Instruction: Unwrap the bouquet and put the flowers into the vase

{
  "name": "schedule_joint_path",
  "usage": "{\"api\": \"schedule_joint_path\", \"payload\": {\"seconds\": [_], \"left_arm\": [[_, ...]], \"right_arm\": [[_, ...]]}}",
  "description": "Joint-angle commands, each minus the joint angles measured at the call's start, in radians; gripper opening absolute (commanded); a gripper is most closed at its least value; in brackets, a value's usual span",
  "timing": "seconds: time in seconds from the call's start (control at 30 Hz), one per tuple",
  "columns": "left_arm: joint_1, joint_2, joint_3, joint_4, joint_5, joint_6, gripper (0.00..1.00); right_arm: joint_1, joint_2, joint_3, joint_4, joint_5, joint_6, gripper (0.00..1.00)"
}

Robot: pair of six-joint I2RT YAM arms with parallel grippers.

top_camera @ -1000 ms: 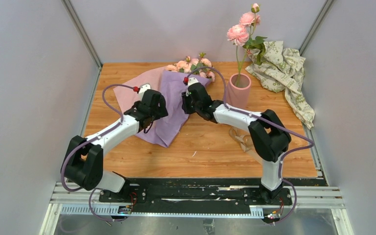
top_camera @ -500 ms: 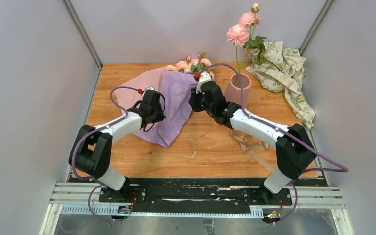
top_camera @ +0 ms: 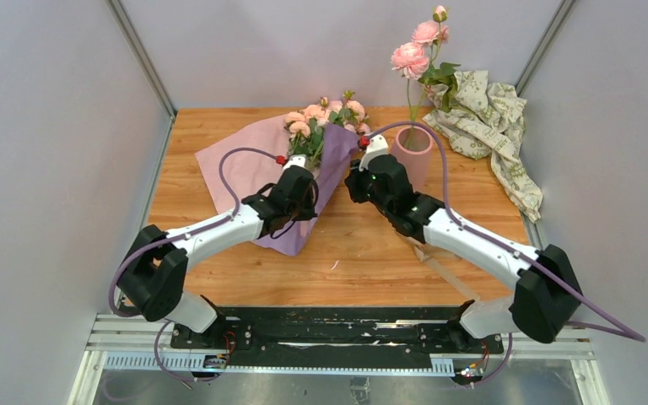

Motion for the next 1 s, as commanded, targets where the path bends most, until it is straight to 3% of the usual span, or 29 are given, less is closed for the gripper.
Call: {"api": "schedule_joint_path", "payload": {"seconds": [0.0,0.37,0.43,0.53,0.67,0.7,0.83,0.97], "left_arm": [[-0.103,0.053,0.070,-0.026,-0.043,-0.021,0.00],[-0.275,0.087,0.048,-0.050,-0.122,-0.065,0.03],[-0.282,0.069,0.045,-0.085,-0.176,-0.085,0.12],[-0.282,0.018,0.048,-0.142,-0.261,-0.083,0.39],[-0.278,-0.041,0.060,-0.215,-0.381,-0.075,0.80],[-0.272,-0.045,0.061,-0.216,-0.396,-0.068,0.83],[-0.206,0.007,0.073,-0.164,-0.327,-0.049,0.85],[-0.182,0.081,0.097,-0.054,-0.173,-0.012,0.70]], "right_arm": [[0.019,-0.101,-0.051,-0.014,0.063,-0.005,0.21],[0.104,-0.347,-0.148,-0.057,0.205,-0.029,0.19],[0.106,-0.328,-0.143,-0.078,0.218,-0.028,0.19],[0.106,-0.306,-0.155,-0.118,0.283,0.002,0.20],[0.106,-0.331,-0.229,-0.064,0.418,0.020,0.34],[0.106,-0.336,-0.249,-0.036,0.439,0.010,0.36],[0.105,-0.313,-0.281,-0.019,0.456,0.005,0.39],[0.105,-0.343,-0.306,-0.036,0.443,0.045,0.30]]}}
